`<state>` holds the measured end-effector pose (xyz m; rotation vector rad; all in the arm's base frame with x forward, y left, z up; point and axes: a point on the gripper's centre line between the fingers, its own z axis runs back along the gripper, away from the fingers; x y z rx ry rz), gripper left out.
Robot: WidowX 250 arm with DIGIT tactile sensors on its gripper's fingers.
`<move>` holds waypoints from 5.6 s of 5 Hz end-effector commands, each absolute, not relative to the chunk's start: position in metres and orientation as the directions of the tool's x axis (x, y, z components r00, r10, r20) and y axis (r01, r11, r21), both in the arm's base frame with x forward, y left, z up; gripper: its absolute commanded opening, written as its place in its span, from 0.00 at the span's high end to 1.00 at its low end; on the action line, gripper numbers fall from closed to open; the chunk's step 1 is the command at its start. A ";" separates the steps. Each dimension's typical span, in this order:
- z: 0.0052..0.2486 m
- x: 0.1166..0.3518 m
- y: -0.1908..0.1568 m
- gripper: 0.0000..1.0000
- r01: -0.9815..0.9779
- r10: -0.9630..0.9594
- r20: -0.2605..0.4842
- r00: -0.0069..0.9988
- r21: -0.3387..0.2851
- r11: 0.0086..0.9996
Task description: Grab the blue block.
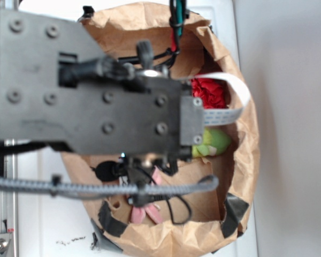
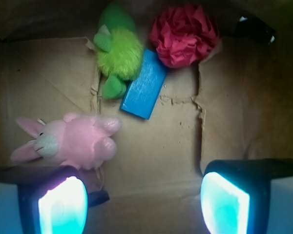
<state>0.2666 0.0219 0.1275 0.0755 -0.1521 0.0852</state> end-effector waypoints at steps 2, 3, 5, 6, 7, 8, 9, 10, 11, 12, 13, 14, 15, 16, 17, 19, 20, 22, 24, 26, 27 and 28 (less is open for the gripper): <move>0.133 0.277 0.035 0.00 -0.155 0.131 0.210 0.969 0.101 0.983; 0.133 0.277 0.035 0.00 -0.155 0.131 0.210 0.969 0.101 0.983; 0.096 0.302 0.043 0.00 -0.204 0.202 0.228 0.952 -0.015 0.979; 0.095 0.312 0.046 0.00 -0.308 0.312 0.194 0.930 -0.051 0.950; 0.098 0.317 0.057 0.00 -0.399 0.414 0.170 0.894 -0.120 0.909; 0.095 0.318 0.061 0.00 -0.424 0.442 0.161 0.883 -0.134 0.896; 0.093 0.321 0.062 0.00 -0.452 0.467 0.141 0.873 -0.125 0.883; 0.087 0.318 0.056 0.00 -0.432 0.444 0.135 0.886 -0.110 0.895; 0.085 0.298 0.045 0.00 -0.339 0.355 0.168 0.920 -0.115 0.934; 0.083 0.292 0.039 0.00 -0.305 0.322 0.177 0.930 -0.115 0.945; 0.074 0.283 0.028 0.00 -0.249 0.263 0.187 0.947 -0.095 0.964; 0.075 0.279 0.021 0.00 -0.241 0.254 0.169 0.952 -0.090 0.966; 0.076 0.286 0.019 0.00 -0.280 0.291 0.149 0.945 -0.088 0.956; 0.074 0.289 0.014 0.00 -0.281 0.291 0.147 0.945 -0.087 0.956; 0.076 0.285 0.002 0.00 -0.286 0.295 0.160 0.942 -0.081 0.955; 0.071 0.295 -0.007 0.00 -0.320 0.327 0.142 0.934 -0.071 0.945; 0.067 0.305 -0.008 0.00 -0.354 0.355 0.112 0.928 -0.028 0.935; 0.067 0.305 -0.008 0.00 -0.354 0.355 0.112 0.928 -0.028 0.935; 0.059 0.316 0.005 0.00 -0.382 0.382 0.119 0.916 -0.023 0.924; 0.041 0.332 0.010 0.00 -0.408 0.395 0.184 0.900 0.039 0.912; 0.022 0.335 0.017 0.00 -0.423 0.387 0.229 0.893 0.132 0.897; 0.020 0.340 0.016 0.00 -0.434 0.384 0.266 0.884 0.160 0.887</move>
